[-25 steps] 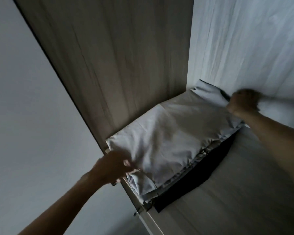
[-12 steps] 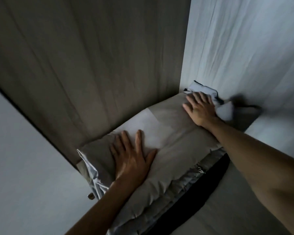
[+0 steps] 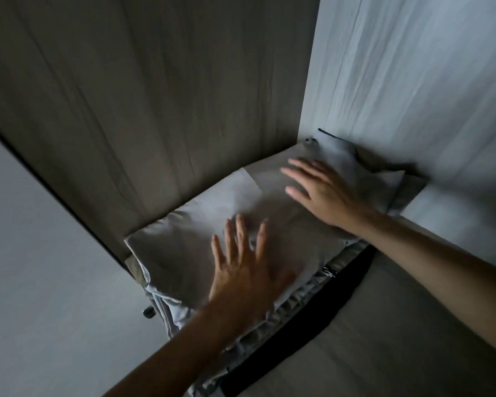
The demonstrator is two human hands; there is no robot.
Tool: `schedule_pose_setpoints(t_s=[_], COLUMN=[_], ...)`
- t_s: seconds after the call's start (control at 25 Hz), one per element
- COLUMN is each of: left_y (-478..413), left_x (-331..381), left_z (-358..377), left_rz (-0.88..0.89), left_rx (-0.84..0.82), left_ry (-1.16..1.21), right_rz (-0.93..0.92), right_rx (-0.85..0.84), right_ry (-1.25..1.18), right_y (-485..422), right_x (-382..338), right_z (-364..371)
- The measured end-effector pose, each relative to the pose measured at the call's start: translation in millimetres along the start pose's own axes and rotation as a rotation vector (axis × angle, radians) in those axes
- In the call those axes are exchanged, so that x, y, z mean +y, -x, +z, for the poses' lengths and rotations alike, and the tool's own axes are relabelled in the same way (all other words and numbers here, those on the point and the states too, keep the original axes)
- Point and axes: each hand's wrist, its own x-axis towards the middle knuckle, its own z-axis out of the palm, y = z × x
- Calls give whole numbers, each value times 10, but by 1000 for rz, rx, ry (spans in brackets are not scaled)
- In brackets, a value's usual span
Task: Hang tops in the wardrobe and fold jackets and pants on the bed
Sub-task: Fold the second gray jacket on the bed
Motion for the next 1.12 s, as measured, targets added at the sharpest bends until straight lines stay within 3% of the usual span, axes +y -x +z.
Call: schedule_pose_setpoints(t_s=[0.08,0.28,0.36,0.44,0.52,0.64,0.8,0.96,1.12], left_y=[91,127,76,-21,-43,97,154,181,214], left_x=[98,23,-207,-570,-866,-988,-1058,-1005,-482], left_z=[216,223,21,-129,-154,63,91,-120,-14], left_rz=[9,-5,-50,-183,-361,-483,-474,-435,-150], left_rx=[-16,14,138,129,62,49,10,-23,20], left_ry=[-38,-41,-1,30,20,-22,-79,-50,-24], right_rz=[-28,386,341,207,126,96,74,459,604], right_rx=[-91,-191,-126,-58,-147,-212,-176,-162,-473], right_ry=[63,253,197,49,-69,-28,85,162,158], right_y=[452,662,339,-4,-225,-331,-435,-442,-223], right_x=[172,758,524,62,-403,-599,-87,584,709], right_z=[38,-96,-159,-72,161,524,649,446,328])
